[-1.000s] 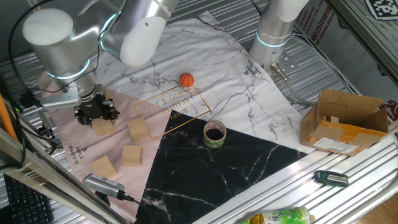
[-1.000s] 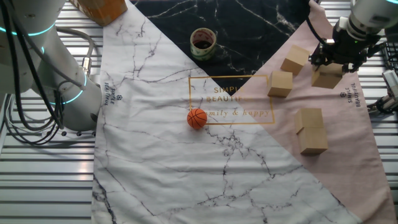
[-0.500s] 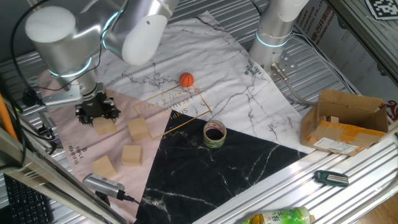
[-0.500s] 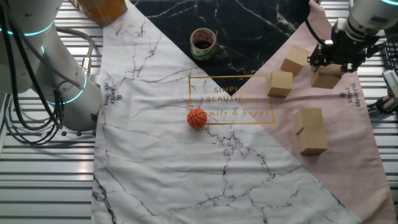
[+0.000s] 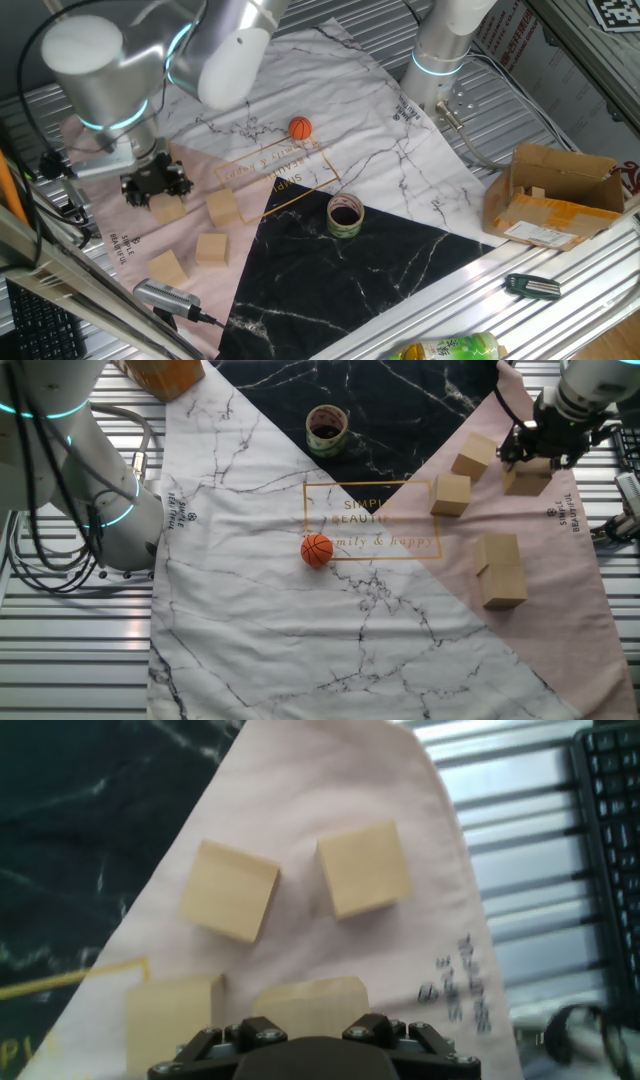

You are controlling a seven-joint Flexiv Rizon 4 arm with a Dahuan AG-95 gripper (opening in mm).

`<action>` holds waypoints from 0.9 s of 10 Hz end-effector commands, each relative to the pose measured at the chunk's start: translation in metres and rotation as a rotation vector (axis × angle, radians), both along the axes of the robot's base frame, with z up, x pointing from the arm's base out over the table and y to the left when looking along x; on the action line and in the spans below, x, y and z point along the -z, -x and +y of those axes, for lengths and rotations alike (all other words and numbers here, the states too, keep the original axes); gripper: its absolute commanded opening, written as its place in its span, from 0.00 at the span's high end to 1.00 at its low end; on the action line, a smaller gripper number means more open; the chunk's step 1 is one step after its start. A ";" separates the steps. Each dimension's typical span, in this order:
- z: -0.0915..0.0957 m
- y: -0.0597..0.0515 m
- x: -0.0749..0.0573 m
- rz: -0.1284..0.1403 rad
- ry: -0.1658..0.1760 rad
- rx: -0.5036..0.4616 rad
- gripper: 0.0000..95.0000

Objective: Stack the blocks into a pyramid shape

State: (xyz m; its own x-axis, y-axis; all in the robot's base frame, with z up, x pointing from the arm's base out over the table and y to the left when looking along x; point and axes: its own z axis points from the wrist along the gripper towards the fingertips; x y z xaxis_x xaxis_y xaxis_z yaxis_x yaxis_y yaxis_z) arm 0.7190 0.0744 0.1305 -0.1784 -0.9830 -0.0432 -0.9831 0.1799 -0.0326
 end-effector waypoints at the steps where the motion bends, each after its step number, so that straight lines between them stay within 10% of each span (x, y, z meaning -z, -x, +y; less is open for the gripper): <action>1: 0.006 -0.005 0.001 0.002 -0.002 0.006 1.00; 9: 0.000 -0.002 0.000 -0.004 0.007 -0.044 1.00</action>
